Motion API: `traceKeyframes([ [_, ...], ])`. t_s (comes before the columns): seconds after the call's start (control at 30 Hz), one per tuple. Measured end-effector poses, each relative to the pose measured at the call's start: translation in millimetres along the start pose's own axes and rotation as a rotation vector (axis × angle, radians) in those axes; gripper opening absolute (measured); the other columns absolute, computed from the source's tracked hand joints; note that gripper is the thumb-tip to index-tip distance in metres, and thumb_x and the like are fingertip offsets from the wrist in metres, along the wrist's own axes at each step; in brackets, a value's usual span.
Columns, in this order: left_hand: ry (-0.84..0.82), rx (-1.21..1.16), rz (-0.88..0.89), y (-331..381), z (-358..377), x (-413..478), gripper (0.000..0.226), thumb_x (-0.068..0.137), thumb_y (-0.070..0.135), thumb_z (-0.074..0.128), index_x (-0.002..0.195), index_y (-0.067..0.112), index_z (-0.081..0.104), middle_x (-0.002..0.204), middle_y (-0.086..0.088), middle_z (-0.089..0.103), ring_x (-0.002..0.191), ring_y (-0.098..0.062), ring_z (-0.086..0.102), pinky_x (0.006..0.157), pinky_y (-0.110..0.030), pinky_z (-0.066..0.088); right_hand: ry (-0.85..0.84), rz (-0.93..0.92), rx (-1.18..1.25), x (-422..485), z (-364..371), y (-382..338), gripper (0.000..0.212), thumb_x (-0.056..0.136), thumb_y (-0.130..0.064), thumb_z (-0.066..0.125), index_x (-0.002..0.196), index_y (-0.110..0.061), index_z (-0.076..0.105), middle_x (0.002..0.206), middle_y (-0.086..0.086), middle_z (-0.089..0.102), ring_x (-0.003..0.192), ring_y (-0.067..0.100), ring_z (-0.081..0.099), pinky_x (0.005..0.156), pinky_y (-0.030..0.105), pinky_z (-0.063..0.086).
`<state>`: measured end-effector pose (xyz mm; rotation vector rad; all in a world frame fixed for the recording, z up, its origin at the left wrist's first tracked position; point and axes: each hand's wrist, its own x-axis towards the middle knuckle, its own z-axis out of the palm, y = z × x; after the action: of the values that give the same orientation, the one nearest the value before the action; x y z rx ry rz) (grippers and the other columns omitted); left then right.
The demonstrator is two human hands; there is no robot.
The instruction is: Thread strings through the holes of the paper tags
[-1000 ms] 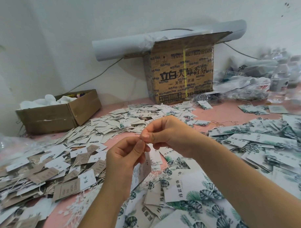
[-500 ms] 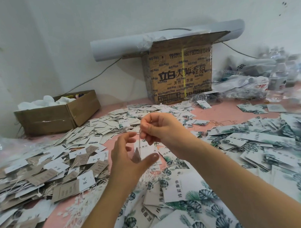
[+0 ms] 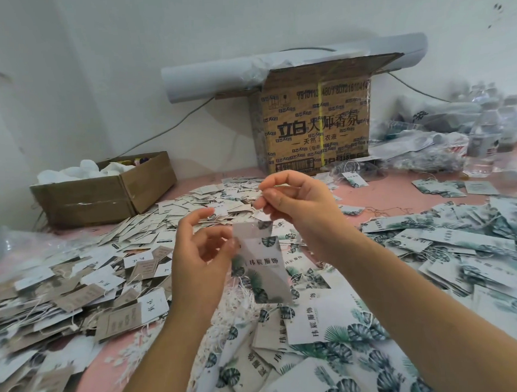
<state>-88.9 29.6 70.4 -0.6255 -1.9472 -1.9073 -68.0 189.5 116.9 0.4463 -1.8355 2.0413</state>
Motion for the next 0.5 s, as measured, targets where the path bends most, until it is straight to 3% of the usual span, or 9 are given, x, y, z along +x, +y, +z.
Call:
traceKeyframes([
  [0.17, 0.023, -0.332, -0.138, 5.3, -2.5, 3.3, 0.045, 0.075, -0.001, 0.064, 0.109, 0.027, 0.053, 0.074, 0.005, 0.069, 0.074, -0.009, 0.066, 0.063, -0.025, 0.054, 0.04, 0.126, -0.024, 1.4, 1.1, 7.0, 0.029, 0.091, 0.008, 0.045, 0.076, -0.01, 0.061, 0.062, -0.004, 0.064, 0.059, 0.007, 0.057, 0.06, 0.017, 0.049],
  [0.3, 0.065, -0.391, -0.173, 8.3, -1.1, 4.9, 0.043, 0.08, -0.004, 0.062, 0.11, 0.026, 0.054, 0.072, 0.008, 0.069, 0.07, -0.008, 0.066, 0.062, -0.03, 0.055, -0.031, 0.278, -0.033, 1.5, 7.1, 10.1, 0.03, 0.092, 0.008, 0.041, 0.075, -0.007, 0.062, 0.068, 0.002, 0.066, 0.059, 0.009, 0.059, 0.057, 0.017, 0.052],
  [0.5, 0.15, -0.372, -0.167, 9.0, -1.6, 5.2, 0.039, 0.083, -0.007, 0.061, 0.103, 0.025, 0.054, 0.067, 0.009, 0.067, 0.064, -0.008, 0.066, 0.052, -0.023, 0.052, -0.203, 0.342, 0.029, -0.7, 6.6, 8.1, 0.024, 0.094, -0.025, 0.049, 0.079, -0.008, 0.058, 0.072, 0.002, 0.064, 0.068, 0.014, 0.06, 0.065, 0.022, 0.051],
])
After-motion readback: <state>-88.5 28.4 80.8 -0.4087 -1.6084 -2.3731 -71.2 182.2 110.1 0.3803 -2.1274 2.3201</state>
